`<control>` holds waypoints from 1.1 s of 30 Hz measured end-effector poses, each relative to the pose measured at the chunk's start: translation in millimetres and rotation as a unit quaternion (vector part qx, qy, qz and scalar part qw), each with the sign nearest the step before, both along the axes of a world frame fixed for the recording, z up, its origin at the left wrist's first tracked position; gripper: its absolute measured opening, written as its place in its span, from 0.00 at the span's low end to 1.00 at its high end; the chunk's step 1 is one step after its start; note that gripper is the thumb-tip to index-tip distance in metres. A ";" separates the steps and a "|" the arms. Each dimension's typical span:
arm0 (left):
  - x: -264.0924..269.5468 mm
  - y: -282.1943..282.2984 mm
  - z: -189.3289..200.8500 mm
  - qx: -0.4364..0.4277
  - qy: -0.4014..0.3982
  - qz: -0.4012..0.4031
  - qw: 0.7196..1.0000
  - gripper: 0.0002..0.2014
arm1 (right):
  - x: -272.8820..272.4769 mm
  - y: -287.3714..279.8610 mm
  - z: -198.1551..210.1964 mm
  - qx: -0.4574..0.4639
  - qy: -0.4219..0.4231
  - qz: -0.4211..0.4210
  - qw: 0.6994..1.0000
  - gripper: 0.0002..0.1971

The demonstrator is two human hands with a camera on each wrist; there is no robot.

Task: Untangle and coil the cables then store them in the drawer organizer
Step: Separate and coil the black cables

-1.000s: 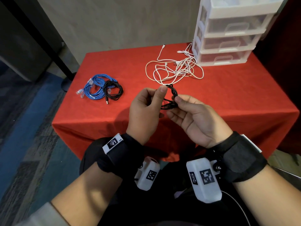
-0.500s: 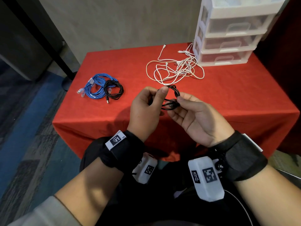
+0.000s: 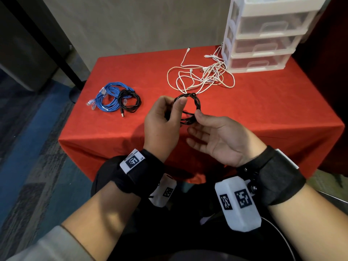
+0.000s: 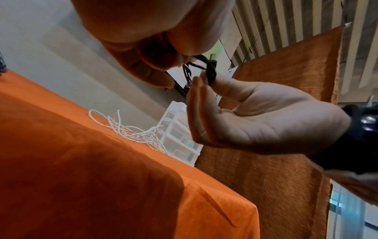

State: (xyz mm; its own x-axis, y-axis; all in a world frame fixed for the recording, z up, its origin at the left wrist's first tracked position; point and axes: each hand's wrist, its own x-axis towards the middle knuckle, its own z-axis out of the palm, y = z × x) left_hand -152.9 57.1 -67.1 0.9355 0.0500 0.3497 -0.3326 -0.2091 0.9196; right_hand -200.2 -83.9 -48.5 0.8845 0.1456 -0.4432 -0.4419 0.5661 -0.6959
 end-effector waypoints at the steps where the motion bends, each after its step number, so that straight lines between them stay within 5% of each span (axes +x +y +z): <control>1: 0.2 0.7 0.6 0.008 -0.004 0.000 1.000 0.14 | -0.6 0.2 -0.3 0.002 0.003 0.011 1.000 0.06; 8: 3.0 0.1 9.2 0.026 -0.008 -0.034 0.999 0.15 | -3.0 1.7 -1.5 0.077 0.001 0.030 0.997 0.08; 11: 1.9 0.7 7.9 0.029 0.005 -0.049 0.998 0.12 | -4.3 3.3 2.9 0.022 -0.025 0.031 0.999 0.11; 15: 2.1 4.6 12.4 -0.028 0.062 -0.102 0.992 0.07 | -3.8 4.6 2.7 -0.084 -0.091 0.030 0.992 0.02; 17: 1.3 7.8 19.9 -0.100 0.132 -0.139 0.976 0.06 | -0.9 1.8 0.4 -0.104 -0.117 0.019 0.988 0.06; 21: 1.7 15.7 35.1 -0.261 0.277 -0.205 0.902 0.09 | 0.0 -5.4 5.3 -0.106 -0.184 0.037 0.977 0.13; 25: 3.0 20.7 47.5 -0.318 0.317 -0.216 0.867 0.10 | -3.8 -15.2 10.6 -0.146 -0.232 0.068 0.959 0.13; 28: 0.6 19.0 49.0 -0.301 0.309 -0.217 0.876 0.10 | -3.1 -18.7 9.8 -0.202 -0.238 0.076 0.947 0.13; 33: -6.3 -0.6 45.1 -0.222 0.246 -0.168 0.928 0.12 | -0.9 -4.5 7.6 -0.250 -0.210 0.033 0.945 0.03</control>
State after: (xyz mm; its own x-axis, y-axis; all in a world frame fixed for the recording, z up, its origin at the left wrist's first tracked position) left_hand -159.2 56.5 -22.0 0.9656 -0.2365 -0.1083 0.1718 0.2670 0.9483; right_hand -201.1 -88.4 -40.9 0.9939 0.0720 -0.0839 -0.0909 0.1004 -0.9908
